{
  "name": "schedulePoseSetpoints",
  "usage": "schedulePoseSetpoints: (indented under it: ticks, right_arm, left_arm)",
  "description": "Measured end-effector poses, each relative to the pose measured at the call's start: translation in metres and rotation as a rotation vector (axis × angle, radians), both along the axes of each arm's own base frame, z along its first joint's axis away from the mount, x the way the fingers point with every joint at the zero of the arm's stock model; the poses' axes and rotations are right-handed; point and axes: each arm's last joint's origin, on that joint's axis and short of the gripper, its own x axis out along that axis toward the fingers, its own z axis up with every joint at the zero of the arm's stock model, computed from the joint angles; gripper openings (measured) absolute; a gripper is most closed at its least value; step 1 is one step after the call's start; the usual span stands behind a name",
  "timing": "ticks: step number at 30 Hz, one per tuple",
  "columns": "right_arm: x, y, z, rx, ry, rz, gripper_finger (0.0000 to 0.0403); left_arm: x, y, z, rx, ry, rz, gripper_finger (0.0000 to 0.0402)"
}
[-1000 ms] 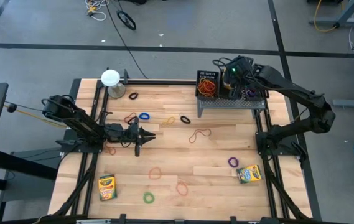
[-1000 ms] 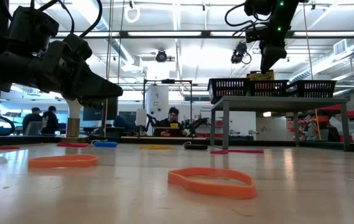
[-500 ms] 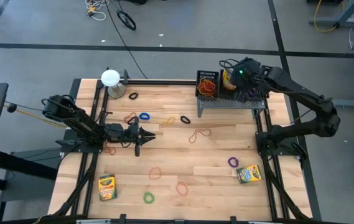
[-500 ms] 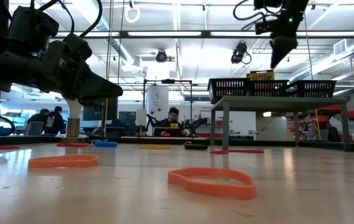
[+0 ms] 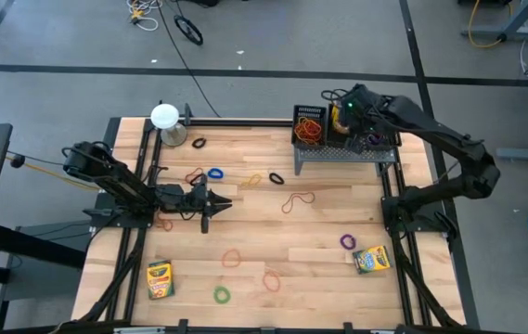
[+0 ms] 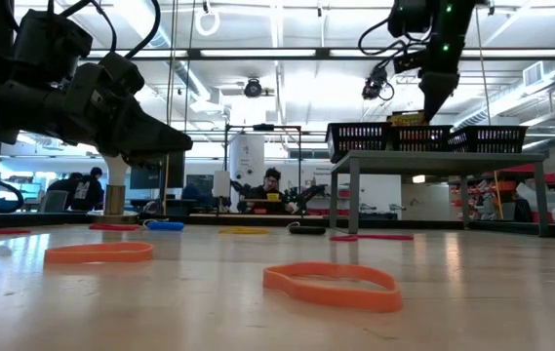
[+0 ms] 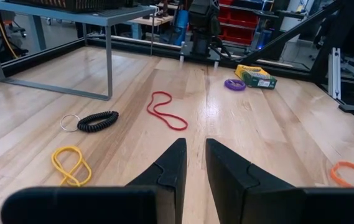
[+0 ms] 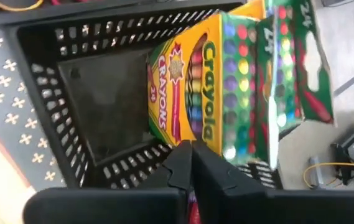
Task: Pick & Place Office Desk Supplies
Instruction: Put the yellow crayon box into the middle black bin on the shelf
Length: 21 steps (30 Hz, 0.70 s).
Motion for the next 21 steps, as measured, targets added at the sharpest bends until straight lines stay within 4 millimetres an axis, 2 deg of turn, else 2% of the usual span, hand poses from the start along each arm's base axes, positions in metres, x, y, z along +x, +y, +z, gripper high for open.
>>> schedulePoseSetpoints:
  ticks: [9,16,21]
  right_arm:
    - [0.008,-0.008,-0.002,-0.087,0.015,-0.027,0.0007]
    - [-0.002,0.001,-0.002,-0.024,0.077,-0.032,0.0011]
    - [-0.004,-0.002,-0.003,-0.023,0.070,-0.070,0.0005]
  left_arm:
    - [0.000,0.000,0.000,-0.001,0.000,0.000,0.0065]
    - [0.000,0.000,0.000,-0.001,0.000,0.001,0.0065]
    - [0.000,0.000,0.000,-0.003,0.000,0.001,0.0065]
